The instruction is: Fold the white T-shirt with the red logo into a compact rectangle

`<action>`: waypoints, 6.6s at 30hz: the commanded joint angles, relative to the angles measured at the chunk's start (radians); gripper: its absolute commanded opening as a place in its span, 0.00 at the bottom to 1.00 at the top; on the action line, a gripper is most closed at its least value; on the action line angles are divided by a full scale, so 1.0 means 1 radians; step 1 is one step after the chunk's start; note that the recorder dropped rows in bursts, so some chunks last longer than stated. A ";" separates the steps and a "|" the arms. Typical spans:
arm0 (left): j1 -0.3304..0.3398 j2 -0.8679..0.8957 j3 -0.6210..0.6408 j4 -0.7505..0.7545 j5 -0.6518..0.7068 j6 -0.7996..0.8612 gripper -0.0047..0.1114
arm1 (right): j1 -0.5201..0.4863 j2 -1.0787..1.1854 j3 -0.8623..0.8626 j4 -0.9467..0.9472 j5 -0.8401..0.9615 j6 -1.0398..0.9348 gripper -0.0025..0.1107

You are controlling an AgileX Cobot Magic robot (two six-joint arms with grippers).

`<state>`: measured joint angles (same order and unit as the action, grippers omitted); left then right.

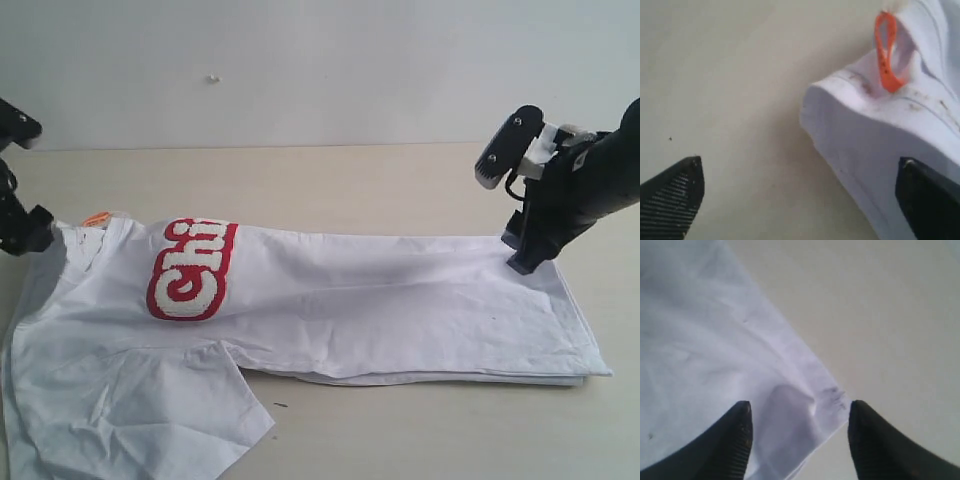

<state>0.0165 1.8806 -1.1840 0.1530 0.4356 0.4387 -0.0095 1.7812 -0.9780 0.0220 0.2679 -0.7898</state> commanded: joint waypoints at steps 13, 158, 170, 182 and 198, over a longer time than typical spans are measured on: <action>0.029 -0.210 0.007 -0.738 0.271 0.035 0.20 | 0.004 -0.033 0.002 0.303 0.299 -0.107 0.02; 0.054 0.176 0.202 -1.845 0.646 0.551 0.48 | 0.004 0.098 0.004 0.474 0.558 -0.106 0.02; 0.053 0.257 0.202 -1.897 0.607 0.709 0.49 | 0.004 0.098 0.004 0.472 0.572 -0.106 0.02; 0.050 0.315 0.108 -1.897 0.745 0.737 0.49 | 0.004 0.098 0.004 0.472 0.563 -0.106 0.02; 0.053 0.338 0.023 -1.897 0.672 0.742 0.49 | 0.004 0.098 0.004 0.472 0.577 -0.104 0.02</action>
<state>0.0638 2.2167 -1.1481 -1.7356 1.1155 1.1729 -0.0079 1.8911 -0.9754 0.4889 0.8405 -0.8897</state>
